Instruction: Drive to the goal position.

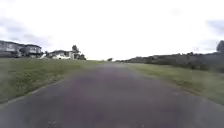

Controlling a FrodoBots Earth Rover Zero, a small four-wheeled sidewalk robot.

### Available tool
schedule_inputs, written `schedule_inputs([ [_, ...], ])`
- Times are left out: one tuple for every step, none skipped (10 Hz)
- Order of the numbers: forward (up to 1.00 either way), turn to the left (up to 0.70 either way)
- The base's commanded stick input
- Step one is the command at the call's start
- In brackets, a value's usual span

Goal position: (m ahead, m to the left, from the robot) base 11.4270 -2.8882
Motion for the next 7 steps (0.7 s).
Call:
schedule_inputs([
  [0.7, 0.0],
  [0.7, 0.0],
  [0.7, 0.0],
  [0.7, 0.0],
  [0.7, 0.0],
  [0.7, 0.0],
  [0.7, 0.0],
])
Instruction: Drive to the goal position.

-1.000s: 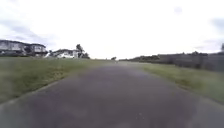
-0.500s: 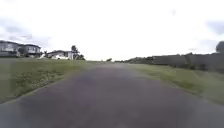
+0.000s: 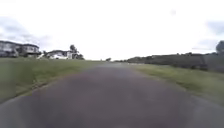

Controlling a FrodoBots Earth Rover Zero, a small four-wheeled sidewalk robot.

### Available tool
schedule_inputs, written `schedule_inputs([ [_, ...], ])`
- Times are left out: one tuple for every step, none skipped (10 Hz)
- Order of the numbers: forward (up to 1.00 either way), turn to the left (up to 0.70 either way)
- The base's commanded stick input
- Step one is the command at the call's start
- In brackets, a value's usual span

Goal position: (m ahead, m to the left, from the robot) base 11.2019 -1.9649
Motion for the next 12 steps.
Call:
schedule_inputs([
  [0.7, 0.0],
  [0.7, 0.0],
  [0.7, 0.0],
  [0.7, 0.0],
  [0.7, 0.0],
  [0.7, 0.0],
  [0.7, 0.0],
  [0.7, 0.0],
  [0.7, 0.0],
  [0.7, 0.0],
  [0.7, 0.0],
  [0.7, 0.0],
])
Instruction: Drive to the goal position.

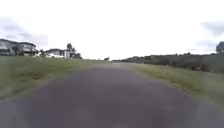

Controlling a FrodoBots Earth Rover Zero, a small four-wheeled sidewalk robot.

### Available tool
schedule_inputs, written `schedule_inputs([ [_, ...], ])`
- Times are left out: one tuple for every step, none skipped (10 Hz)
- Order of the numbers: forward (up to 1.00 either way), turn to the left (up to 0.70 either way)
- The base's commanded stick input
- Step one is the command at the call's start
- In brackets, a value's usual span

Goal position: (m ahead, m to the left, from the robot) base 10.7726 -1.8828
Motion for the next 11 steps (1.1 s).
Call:
schedule_inputs([
  [0.7, 0.0],
  [0.7, 0.0],
  [0.7, 0.0],
  [0.7, 0.0],
  [0.7, 0.0],
  [0.7, 0.0],
  [0.7, 0.0],
  [0.7, 0.0],
  [0.7, 0.0],
  [0.7, 0.0],
  [0.7, 0.01],
])
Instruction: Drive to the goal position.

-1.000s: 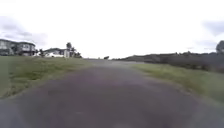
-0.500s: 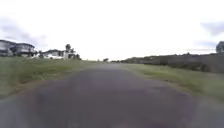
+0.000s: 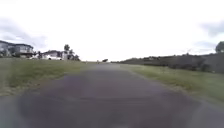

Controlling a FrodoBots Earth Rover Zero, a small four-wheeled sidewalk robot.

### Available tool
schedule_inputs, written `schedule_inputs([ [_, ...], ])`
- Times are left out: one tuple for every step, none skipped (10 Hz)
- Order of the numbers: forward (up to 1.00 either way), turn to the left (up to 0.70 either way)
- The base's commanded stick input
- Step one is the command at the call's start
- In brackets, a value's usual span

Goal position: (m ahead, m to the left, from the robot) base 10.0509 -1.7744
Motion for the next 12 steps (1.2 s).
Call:
schedule_inputs([
  [0.7, 0.02],
  [0.7, 0.02],
  [0.7, 0.03],
  [0.7, 0.02],
  [0.7, 0.02],
  [0.7, 0.01],
  [0.7, 0.01],
  [0.7, 0.0],
  [0.7, 0.0],
  [0.7, 0.0],
  [0.7, 0.0],
  [0.7, 0.0],
])
